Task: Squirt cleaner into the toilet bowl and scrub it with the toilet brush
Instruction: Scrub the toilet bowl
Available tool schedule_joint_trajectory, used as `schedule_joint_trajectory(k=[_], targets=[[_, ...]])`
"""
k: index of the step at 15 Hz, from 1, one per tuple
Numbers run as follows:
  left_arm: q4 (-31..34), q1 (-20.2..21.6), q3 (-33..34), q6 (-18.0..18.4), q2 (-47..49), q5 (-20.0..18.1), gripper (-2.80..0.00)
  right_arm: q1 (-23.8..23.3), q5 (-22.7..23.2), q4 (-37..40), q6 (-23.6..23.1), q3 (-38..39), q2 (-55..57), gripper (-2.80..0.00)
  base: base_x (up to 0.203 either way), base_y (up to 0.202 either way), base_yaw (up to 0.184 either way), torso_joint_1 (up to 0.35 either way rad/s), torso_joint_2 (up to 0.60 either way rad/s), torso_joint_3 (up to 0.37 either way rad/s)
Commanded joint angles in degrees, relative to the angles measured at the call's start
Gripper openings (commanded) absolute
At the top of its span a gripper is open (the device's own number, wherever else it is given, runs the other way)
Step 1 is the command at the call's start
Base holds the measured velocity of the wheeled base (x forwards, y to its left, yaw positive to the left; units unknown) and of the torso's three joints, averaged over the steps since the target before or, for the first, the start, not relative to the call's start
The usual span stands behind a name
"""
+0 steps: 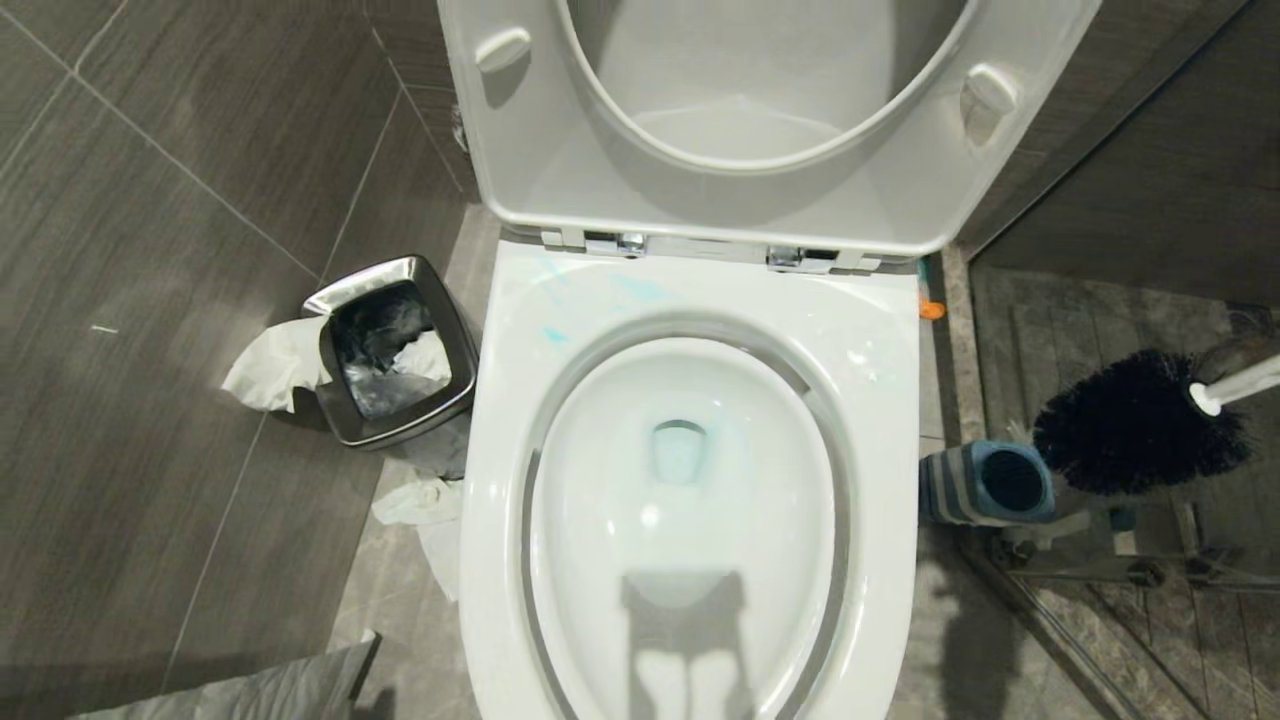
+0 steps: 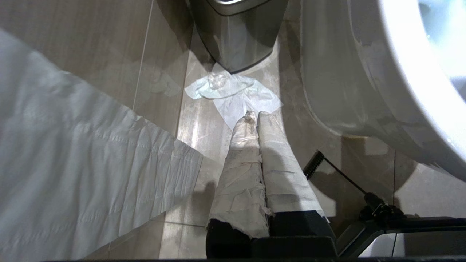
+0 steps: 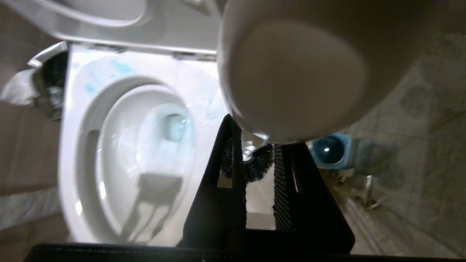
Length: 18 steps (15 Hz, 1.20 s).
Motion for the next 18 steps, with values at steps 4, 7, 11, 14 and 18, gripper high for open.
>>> schedule_joint_trajectory(k=[4,7,11,14,18], targets=[[-0.07,0.03,0.0,0.04,0.06,-0.02,-2.8,0.0,3.37,2.65,-0.59,-0.13,-2.0,-2.8,0.0,0.0,0.0,-0.002,0.0,0.204],[0.02,-0.01,0.0,0.07,0.0,-0.05,-2.8,0.0,3.62,3.17,-1.93,-0.05,-2.15,-2.8,0.0,0.0,0.0,0.003,0.0,0.2],[0.02,-0.05,0.0,0.07,0.0,-0.11,-2.8,0.0,4.16,3.44,-2.02,0.12,-1.91,-2.8,0.0,0.0,0.0,0.003,0.0,0.2],[0.02,-0.02,0.0,0.07,0.04,-0.02,-2.8,0.0,4.33,3.35,-3.13,0.03,-0.7,-2.8,0.0,0.0,0.0,0.002,0.0,0.204],[-0.07,0.02,0.06,0.07,0.01,-0.02,-2.8,0.0,4.0,3.17,-4.2,-0.05,2.06,-2.8,0.0,0.0,0.0,0.0,0.0,0.198]])
